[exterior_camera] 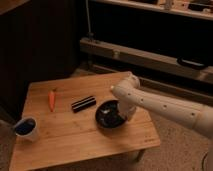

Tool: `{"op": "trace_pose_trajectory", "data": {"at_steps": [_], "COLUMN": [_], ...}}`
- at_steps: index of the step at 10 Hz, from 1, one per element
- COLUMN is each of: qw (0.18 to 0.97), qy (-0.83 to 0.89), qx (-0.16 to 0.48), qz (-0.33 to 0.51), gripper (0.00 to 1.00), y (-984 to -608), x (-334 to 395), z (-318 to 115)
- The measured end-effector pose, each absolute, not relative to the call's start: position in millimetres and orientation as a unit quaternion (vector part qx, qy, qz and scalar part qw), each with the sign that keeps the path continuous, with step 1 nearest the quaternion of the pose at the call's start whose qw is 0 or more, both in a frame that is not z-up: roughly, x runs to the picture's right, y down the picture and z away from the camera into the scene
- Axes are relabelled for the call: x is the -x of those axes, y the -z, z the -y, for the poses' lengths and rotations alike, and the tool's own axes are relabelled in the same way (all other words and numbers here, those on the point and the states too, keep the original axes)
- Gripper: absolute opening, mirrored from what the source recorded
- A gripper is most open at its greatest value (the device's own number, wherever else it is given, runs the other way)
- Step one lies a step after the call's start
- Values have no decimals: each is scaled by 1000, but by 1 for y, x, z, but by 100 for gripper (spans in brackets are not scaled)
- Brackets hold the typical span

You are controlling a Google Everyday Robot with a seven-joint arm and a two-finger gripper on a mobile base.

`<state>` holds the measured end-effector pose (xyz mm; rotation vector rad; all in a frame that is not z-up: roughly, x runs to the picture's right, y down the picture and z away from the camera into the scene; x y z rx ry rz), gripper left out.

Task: Drag the ceramic bowl in a circle

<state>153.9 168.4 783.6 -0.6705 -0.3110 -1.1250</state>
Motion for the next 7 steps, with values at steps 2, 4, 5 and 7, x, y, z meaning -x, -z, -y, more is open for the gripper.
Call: {"op": "trace_pose_trajectory", "data": {"at_steps": [2, 4, 5, 7], "qw": [770, 753, 742, 712], "qy": [542, 561, 572, 602], "qx": [292, 281, 276, 265], "qz": [171, 198, 211, 246], "gripper": [0, 0, 0, 0], "y": [-752, -718, -703, -669], "x": [-148, -134, -124, -97], "z": [-188, -216, -230, -263]}}
